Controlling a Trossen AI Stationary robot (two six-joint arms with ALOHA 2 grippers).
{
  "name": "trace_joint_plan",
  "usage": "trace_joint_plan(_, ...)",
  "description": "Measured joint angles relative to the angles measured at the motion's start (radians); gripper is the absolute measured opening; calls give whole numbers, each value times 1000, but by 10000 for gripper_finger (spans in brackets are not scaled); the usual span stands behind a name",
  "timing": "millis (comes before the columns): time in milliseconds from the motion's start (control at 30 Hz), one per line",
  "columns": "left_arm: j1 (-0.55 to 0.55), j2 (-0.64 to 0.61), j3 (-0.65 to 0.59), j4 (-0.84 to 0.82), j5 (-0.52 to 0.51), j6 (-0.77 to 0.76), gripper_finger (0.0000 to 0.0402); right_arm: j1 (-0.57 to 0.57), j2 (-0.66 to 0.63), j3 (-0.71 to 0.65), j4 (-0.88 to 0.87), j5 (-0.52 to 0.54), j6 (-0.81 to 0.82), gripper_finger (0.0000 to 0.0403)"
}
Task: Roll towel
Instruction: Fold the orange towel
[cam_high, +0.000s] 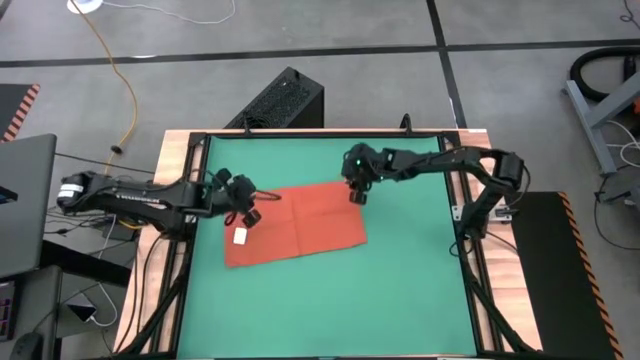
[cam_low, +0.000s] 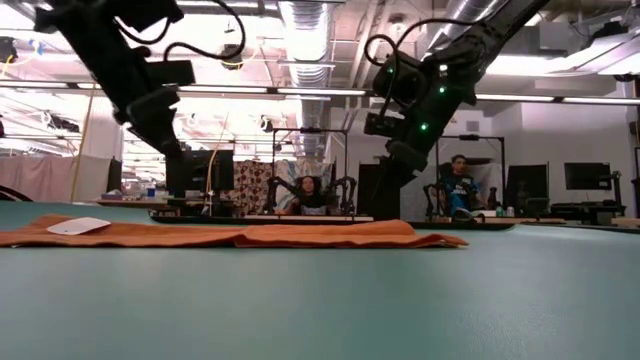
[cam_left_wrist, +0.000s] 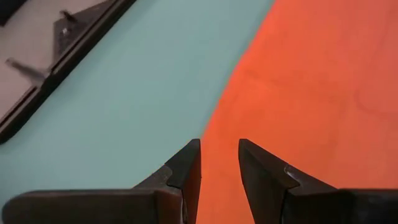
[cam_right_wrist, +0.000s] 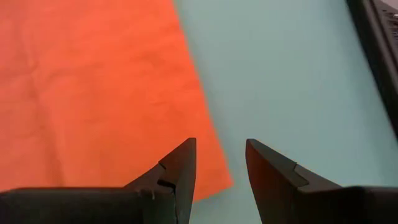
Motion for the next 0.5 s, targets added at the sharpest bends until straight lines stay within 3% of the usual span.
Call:
trace_joint_plan(233, 175, 0, -115, 208, 147, 131, 97, -33, 0, 0, 35, -5, -4, 159)
trace_joint_plan(367, 254, 0, -180, 248, 159, 129, 97, -25, 0, 0, 29, -5, -4, 159)
trace_joint_plan(500, 324, 0, -212, 251, 243, 151, 97, -12, 0, 0, 28, -5, -12, 159)
